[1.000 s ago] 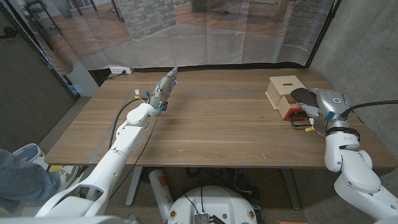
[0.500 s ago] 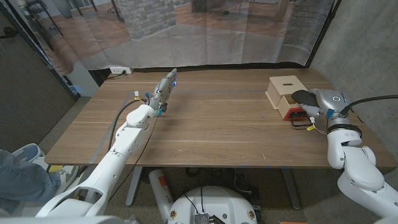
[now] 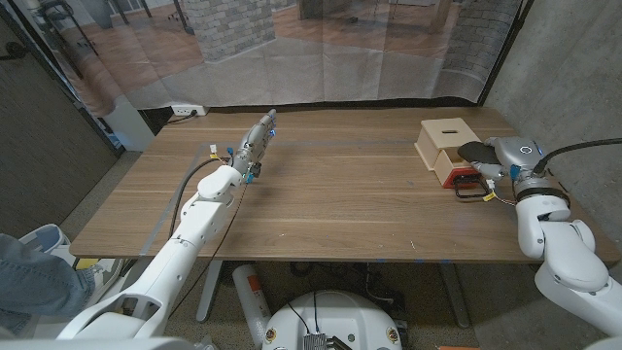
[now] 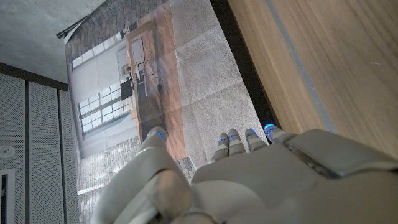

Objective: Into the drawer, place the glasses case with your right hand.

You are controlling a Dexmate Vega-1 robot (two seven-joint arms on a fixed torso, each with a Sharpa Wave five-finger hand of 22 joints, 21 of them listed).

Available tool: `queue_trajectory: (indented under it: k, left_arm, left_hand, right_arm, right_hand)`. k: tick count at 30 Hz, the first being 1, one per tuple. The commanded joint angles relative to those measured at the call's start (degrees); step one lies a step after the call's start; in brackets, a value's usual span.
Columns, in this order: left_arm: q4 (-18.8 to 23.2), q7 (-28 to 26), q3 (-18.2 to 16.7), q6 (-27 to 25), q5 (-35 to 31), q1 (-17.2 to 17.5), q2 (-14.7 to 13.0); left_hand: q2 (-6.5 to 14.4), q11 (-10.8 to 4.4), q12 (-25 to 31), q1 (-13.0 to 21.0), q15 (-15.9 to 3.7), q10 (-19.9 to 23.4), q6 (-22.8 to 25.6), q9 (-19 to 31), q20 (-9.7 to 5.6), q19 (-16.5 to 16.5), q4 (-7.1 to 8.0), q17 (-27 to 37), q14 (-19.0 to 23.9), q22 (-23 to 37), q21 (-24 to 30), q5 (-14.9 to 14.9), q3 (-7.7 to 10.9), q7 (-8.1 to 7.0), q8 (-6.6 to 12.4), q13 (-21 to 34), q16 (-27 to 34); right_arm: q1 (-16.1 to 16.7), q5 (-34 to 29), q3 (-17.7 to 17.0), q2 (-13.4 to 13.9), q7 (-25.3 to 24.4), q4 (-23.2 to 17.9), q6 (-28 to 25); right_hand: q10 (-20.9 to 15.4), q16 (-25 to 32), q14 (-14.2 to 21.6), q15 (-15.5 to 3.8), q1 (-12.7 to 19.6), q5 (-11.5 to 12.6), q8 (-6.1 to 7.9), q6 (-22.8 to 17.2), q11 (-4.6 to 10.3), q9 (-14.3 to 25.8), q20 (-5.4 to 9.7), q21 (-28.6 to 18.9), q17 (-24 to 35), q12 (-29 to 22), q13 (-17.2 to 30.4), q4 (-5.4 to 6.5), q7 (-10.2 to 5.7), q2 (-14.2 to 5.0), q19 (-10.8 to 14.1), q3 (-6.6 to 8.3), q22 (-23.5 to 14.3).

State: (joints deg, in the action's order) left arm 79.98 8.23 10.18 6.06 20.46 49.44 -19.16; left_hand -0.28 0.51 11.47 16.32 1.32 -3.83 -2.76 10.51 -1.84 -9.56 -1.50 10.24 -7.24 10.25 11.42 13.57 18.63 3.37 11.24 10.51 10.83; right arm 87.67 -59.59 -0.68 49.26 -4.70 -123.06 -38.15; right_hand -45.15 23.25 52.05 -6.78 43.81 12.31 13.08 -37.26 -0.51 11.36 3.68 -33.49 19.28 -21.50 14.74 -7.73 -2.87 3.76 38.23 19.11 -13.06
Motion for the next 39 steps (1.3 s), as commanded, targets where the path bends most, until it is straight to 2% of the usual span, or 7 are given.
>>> queue_trajectory:
  k: [1, 28, 32, 39]
  left_arm:
    - [0.9, -0.7, 0.0, -0.4, -0.2, 0.6, -0.1]
    - [1.3, -1.5, -0.8, -0.4, 0.3, 2.2, -0.3]
    - [1.2, -1.5, -0.9, -0.3, 0.3, 2.3, -0.2]
    - [0.8, -1.3, -0.8, -0.2, 0.4, 2.2, -0.2]
  left_hand:
    - [0.5, -0.29, 0.0, 0.0, -0.01, -0.4, 0.1, 0.2, -1.48, -4.3, 0.03, 0.3, -0.7, 0.1, 0.0, -0.1, -0.09, 0.06, 0.04, 0.2, -0.1]
    - [0.6, -0.27, 0.0, 0.0, 0.06, -0.5, 0.2, 0.2, -1.43, -4.3, -0.03, 0.3, -0.8, 0.1, 0.0, -0.2, -0.22, 0.00, 0.07, 0.2, -0.1]
    - [0.6, -0.22, 0.0, 0.0, 0.10, -0.6, 0.2, 0.2, -1.37, -4.4, -0.03, 0.3, -0.8, 0.1, 0.0, -0.2, -0.24, 0.02, 0.06, 0.2, -0.1]
    - [0.7, -0.22, 0.0, 0.0, 0.12, -0.6, 0.2, 0.2, -1.36, -4.5, -0.04, 0.3, -0.8, 0.1, 0.0, -0.2, -0.28, -0.03, 0.06, 0.2, -0.1]
  right_arm:
    - [0.9, -1.5, -1.8, 2.6, 5.0, 0.0, 1.7]
    - [-5.0, -4.0, 0.4, 6.1, 12.2, 1.6, 7.6]
    - [-5.8, -4.4, 0.8, 6.8, 13.8, 1.7, 8.1]
    - [-5.7, -4.7, 0.0, 7.9, 15.5, 1.8, 9.2]
  right_hand:
    - [-8.7, -0.2, 0.9, -6.47, 7.8, 0.1, -0.17, -0.5, 8.57, 0.2, 5.62, -0.4, 0.2, 0.0, 0.3, 0.03, -0.25, -7.59, 0.5, -0.03, 0.0]
    - [-8.7, -0.4, 1.0, -6.45, 7.8, 0.0, -0.39, -0.5, 8.52, 0.2, 5.79, -0.8, 0.4, 0.2, 0.4, 0.18, -0.50, -7.78, 0.4, -0.24, 0.0]
    - [-8.7, -0.5, 1.0, -6.44, 7.8, 0.0, -0.42, -0.5, 8.94, 0.2, 5.86, -0.8, 0.4, 0.3, 0.4, 0.20, -0.54, -7.79, 0.4, -0.28, 0.0]
    - [-8.8, -0.5, 1.1, -6.47, 7.8, 0.0, -0.49, -0.5, 8.67, 0.2, 5.91, -1.0, 0.5, 0.3, 0.4, 0.23, -0.71, -7.89, 0.4, -0.32, 0.0]
